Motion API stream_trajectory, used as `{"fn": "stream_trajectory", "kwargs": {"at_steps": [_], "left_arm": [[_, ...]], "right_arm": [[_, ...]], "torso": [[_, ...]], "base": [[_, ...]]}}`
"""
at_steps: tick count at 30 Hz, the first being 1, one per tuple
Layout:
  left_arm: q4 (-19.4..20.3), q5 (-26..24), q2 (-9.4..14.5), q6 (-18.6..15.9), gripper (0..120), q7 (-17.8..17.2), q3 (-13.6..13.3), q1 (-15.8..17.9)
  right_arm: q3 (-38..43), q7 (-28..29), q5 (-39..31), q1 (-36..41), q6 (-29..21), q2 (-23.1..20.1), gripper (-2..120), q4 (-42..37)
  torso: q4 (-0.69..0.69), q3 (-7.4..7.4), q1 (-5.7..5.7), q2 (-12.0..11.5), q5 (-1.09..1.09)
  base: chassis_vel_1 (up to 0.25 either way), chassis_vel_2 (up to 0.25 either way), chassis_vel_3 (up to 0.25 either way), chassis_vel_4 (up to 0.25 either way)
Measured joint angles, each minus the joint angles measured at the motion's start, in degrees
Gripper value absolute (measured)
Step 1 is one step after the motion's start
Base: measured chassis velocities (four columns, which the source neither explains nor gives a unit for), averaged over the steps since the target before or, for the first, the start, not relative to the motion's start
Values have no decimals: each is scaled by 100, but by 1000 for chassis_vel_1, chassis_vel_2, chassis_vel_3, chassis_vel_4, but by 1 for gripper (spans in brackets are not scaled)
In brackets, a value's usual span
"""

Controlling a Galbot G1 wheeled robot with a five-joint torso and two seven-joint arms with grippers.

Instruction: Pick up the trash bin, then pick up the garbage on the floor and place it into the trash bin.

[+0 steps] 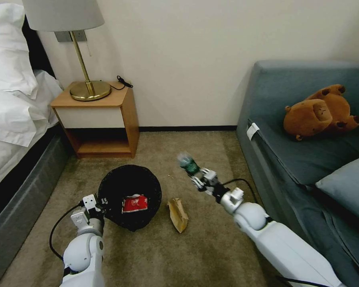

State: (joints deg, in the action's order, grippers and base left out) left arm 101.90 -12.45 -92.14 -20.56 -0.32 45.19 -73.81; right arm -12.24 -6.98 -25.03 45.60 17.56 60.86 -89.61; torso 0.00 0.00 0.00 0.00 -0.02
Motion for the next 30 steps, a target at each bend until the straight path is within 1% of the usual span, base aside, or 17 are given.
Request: {"fn": "stream_trajectory", "kwargs": {"at_steps": [1, 2, 3, 5, 6, 8, 9, 11, 12, 14, 15, 17, 20, 21, 30], "left_arm": [[-12, 0, 0, -2, 1, 1, -5, 16], [-45, 2, -1, -4, 1, 2, -21, 42], [-45, 2, -1, -4, 1, 2, -21, 42], [-95, 18, -1, -10, 1, 5, -56, 84], [-95, 18, -1, -10, 1, 5, -56, 84], [-101, 39, -1, -16, 1, 5, -72, 98], [-101, 39, -1, -16, 1, 5, -72, 98], [-87, 63, -1, -27, 1, 5, -84, 96], [-87, 63, -1, -27, 1, 5, -84, 96], [-48, 81, 0, -33, 1, 5, -84, 85], [-48, 81, 0, -33, 1, 5, -84, 85], [-33, 100, 0, -37, 1, 5, -83, 76], [-27, 106, 0, -39, 1, 5, -82, 71], [-7, 111, 0, -39, 1, 5, -80, 64], [45, 122, 0, -39, 1, 5, -109, 42]], "right_arm": [[-122, 113, -27, -73, -35, 91, 25, -66], [-322, 248, -56, -211, -91, 282, 25, -100], [-322, 248, -56, -211, -91, 282, 25, -100], [-648, 433, -56, -424, -116, 672, 25, 0], [-648, 433, -56, -424, -116, 672, 25, 0], [-921, 613, -45, -527, -115, 1023, 25, 171], [-921, 613, -45, -527, -115, 1023, 25, 171], [-1147, 719, 67, -574, -28, 1357, 25, 466], [-1147, 719, 67, -574, -28, 1357, 25, 466], [-1226, 719, 215, -574, 94, 1566, 25, 716], [-1226, 719, 215, -574, 94, 1566, 25, 716], [-1268, 690, 324, -570, 194, 1768, 25, 955], [-1284, 645, 390, -570, 250, 1855, 25, 1070], [-1298, 586, 476, -572, 319, 1967, 25, 1232], [-1275, 484, 755, -512, 314, 2266, 25, 1669]], "torso": [[0, 0, 0, 0, 0], [0, 0, 0, 0, 0], [0, 0, 0, 0, 0], [0, 0, 0, 0, -1], [0, 0, 0, 0, -1], [1, 0, 0, 0, 0], [1, 0, 0, 0, 0], [1, 0, 0, 0, 0], [1, 0, 0, 0, 0], [0, 0, 0, 0, 0], [0, 0, 0, 0, 0], [0, 0, 0, 0, 1], [0, 0, 0, 0, 0], [0, 0, 0, 0, 1], [0, 0, 0, 0, 1]], "base": [[0, 0, 0, 0], [0, 0, 0, 0], [0, 0, 0, 0], [0, 0, 0, 0], [0, 0, 0, 0], [0, 0, 0, 0], [0, 0, 0, 0], [0, 0, 0, 0], [0, 0, 0, 0], [0, 0, 0, 0], [0, 0, 0, 0], [0, 0, 0, 0], [0, 0, 0, 0], [0, 0, 0, 0], [0, 0, 0, 0]]}}
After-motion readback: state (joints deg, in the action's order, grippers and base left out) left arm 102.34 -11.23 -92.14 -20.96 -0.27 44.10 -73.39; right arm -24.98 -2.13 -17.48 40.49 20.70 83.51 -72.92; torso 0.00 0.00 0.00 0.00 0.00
